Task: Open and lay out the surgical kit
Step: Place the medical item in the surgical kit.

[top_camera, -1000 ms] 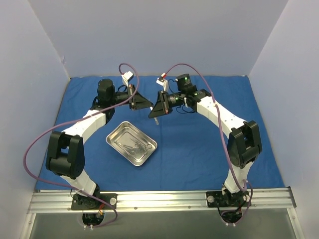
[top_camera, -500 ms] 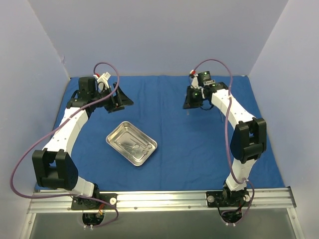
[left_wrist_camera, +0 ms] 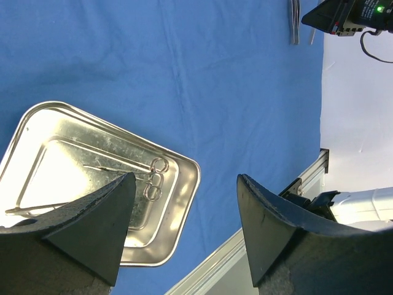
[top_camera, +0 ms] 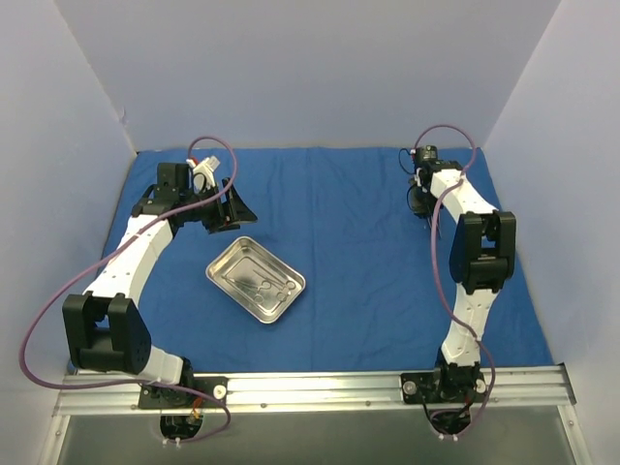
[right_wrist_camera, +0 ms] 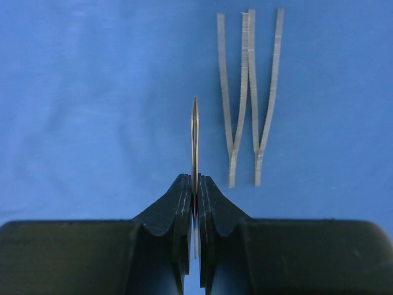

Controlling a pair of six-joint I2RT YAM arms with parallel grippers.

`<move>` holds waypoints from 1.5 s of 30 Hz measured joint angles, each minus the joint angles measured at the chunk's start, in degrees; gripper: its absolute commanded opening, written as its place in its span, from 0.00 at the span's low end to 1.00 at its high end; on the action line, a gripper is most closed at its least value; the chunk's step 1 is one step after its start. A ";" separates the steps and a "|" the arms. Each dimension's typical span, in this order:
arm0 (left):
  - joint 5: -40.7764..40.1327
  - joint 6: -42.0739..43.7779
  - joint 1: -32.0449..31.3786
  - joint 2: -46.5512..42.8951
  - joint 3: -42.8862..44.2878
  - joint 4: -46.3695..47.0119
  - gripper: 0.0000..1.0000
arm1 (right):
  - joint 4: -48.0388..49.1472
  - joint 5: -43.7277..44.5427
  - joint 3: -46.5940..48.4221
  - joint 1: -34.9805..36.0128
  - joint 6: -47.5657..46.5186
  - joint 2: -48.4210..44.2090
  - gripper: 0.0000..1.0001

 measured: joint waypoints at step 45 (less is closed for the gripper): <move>1.92 0.63 1.40 2.75 0.02 -0.07 0.73 | 2.08 0.94 0.35 -1.03 -2.43 7.30 0.20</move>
